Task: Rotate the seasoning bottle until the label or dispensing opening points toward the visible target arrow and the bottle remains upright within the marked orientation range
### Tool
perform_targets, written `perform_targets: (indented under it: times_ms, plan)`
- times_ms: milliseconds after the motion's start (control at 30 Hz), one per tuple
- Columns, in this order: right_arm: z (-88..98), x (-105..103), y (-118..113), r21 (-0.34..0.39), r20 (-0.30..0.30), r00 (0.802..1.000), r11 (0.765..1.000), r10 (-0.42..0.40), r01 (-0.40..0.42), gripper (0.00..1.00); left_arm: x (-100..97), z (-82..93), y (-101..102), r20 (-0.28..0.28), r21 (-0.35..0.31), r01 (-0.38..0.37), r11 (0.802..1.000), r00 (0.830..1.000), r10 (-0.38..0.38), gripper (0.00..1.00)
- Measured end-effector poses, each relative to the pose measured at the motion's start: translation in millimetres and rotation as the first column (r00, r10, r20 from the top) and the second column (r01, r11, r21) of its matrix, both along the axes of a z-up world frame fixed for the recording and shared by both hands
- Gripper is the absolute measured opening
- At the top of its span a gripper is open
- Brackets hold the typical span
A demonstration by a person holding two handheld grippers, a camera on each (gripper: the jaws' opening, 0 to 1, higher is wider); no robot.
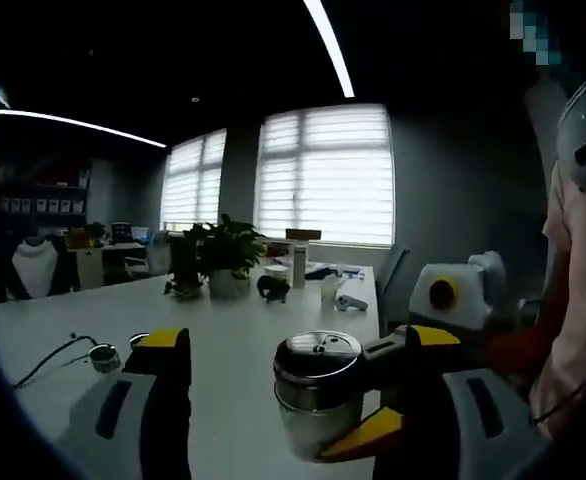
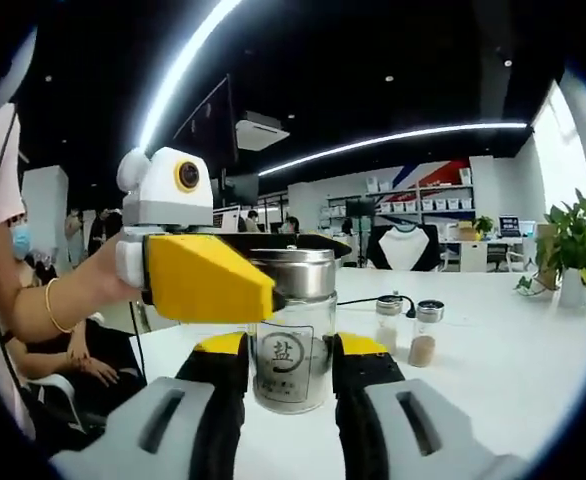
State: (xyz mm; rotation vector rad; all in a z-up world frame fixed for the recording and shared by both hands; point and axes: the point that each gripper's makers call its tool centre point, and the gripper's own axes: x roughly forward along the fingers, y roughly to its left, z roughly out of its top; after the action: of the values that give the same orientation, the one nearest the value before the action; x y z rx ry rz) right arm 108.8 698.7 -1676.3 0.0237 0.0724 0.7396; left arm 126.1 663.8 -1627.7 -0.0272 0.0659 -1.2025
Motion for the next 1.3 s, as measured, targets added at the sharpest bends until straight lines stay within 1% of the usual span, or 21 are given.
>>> perform_targets:
  times_ms: [33, 67, 100, 200, 267, 400, 500, 533, 567, 633, 667, 733, 767, 833, 933, 1000, 1067, 1100, 1167, 1233, 1300]
  plan:
    - [0.1, 1, -1, 0.001, 0.000, 1.000, 1.000, -0.006, 0.006, 0.30, 3.7, -1.6, 2, -0.019, -0.001, -0.022, 1.000, 1.000, 0.022, 0.96]
    - [0.2, 1, -1, 0.001, 0.000, 1.000, 1.000, -0.008, 0.008, 0.30, 4.7, -2.0, 2, -0.023, 0.000, -0.028, 1.000, 0.999, 0.027, 0.98]
    - [0.4, 2, -2, 0.007, -0.003, 1.000, 1.000, -0.011, 0.011, 0.30, 9.1, -4.0, 5, -0.031, 0.006, -0.054, 0.999, 0.998, 0.054, 1.00]
    - [0.5, 3, -5, 0.014, -0.008, 1.000, 1.000, -0.018, 0.018, 0.30, 14.7, -6.5, 10, -0.030, 0.020, -0.087, 0.996, 0.996, 0.088, 1.00]
    - [-0.1, 4, -6, 0.018, -0.013, 1.000, 0.999, -0.027, 0.027, 0.30, 17.6, -5.0, 12, -0.018, 0.010, -0.107, 0.994, 0.994, 0.107, 1.00]
    - [-3.7, 6, -9, 0.026, -0.030, 0.999, 0.999, -0.036, 0.036, 0.30, 15.2, -8.6, 11, -0.037, 0.021, -0.095, 0.995, 0.995, 0.096, 1.00]
    - [-5.6, 6, -11, 0.028, -0.039, 0.998, 0.999, -0.045, 0.046, 0.30, 13.7, -10.5, 9, -0.029, 0.031, -0.097, 0.995, 0.995, 0.098, 1.00]
    - [-5.7, 6, -11, 0.028, -0.040, 0.998, 0.998, -0.046, 0.047, 0.30, 14.4, -9.4, 10, -0.031, 0.022, -0.105, 0.994, 0.994, 0.105, 0.98]
    - [-6.0, 7, -11, 0.026, -0.040, 0.998, 0.998, -0.049, 0.050, 0.30, 17.8, -3.7, 11, -0.039, -0.026, -0.136, 0.990, 0.990, 0.135, 0.95]
    - [-6.0, 7, -13, 0.027, -0.041, 0.997, 0.998, -0.061, 0.062, 0.30, 16.6, -3.2, 11, -0.053, -0.042, -0.133, 0.990, 0.990, 0.131, 0.92]
    - [-6.0, 8, -13, 0.028, -0.041, 0.997, 0.997, -0.065, 0.066, 0.30, 16.7, -4.1, 11, -0.055, -0.039, -0.137, 0.990, 0.989, 0.135, 0.90]
    - [-6.2, 9, -14, 0.029, -0.044, 0.996, 0.997, -0.075, 0.077, 0.30, 15.1, -8.6, 9, -0.042, -0.018, -0.148, 0.989, 0.988, 0.147, 0.87]
    - [-7.3, 10, -14, 0.018, -0.049, 0.995, 0.996, -0.081, 0.082, 0.30, 13.7, -12.0, 7, -0.040, -0.004, -0.154, 0.988, 0.987, 0.153, 0.84]
    - [-8.6, 11, -14, -0.003, -0.044, 0.995, 0.996, -0.093, 0.093, 0.30, 10.3, -14.6, 4, -0.042, -0.004, -0.155, 0.988, 0.987, 0.155, 0.80]
    - [-8.1, 13, -12, -0.002, -0.041, 0.993, 0.994, -0.108, 0.108, 0.30, 5.7, -17.7, -1, -0.065, -0.012, -0.148, 0.989, 0.987, 0.147, 0.75]
    - [-7.4, 13, -12, -0.013, -0.032, 0.992, 0.992, -0.123, 0.123, 0.30, 5.3, -19.0, -2, -0.064, -0.008, -0.167, 0.986, 0.984, 0.167, 0.71]
    - [-7.9, 14, -11, -0.027, -0.030, 0.991, 0.991, -0.134, 0.133, 0.30, 7.8, -20.4, 0, -0.053, 0.011, -0.202, 0.979, 0.978, 0.202, 0.67]
    - [-8.9, 15, -11, -0.036, -0.032, 0.990, 0.990, -0.136, 0.135, 0.30, 8.1, -21.5, 0, -0.041, 0.028, -0.212, 0.977, 0.976, 0.213, 0.65]
    - [-10.3, 15, -10, -0.045, -0.030, 0.989, 0.989, -0.144, 0.143, 0.30, 9.2, -22.6, 1, -0.038, 0.039, -0.227, 0.973, 0.973, 0.229, 0.62]
    - [-10.5, 15, -10, -0.044, -0.031, 0.988, 0.988, -0.149, 0.147, 0.30, 7.7, -22.3, 0, -0.030, 0.038, -0.235, 0.971, 0.971, 0.236, 0.56]
    - [-10.9, 15, -9, -0.034, -0.037, 0.988, 0.988, -0.152, 0.151, 0.30, 6.5, -21.2, 0, -0.040, 0.018, -0.243, 0.970, 0.969, 0.243, 0.49]
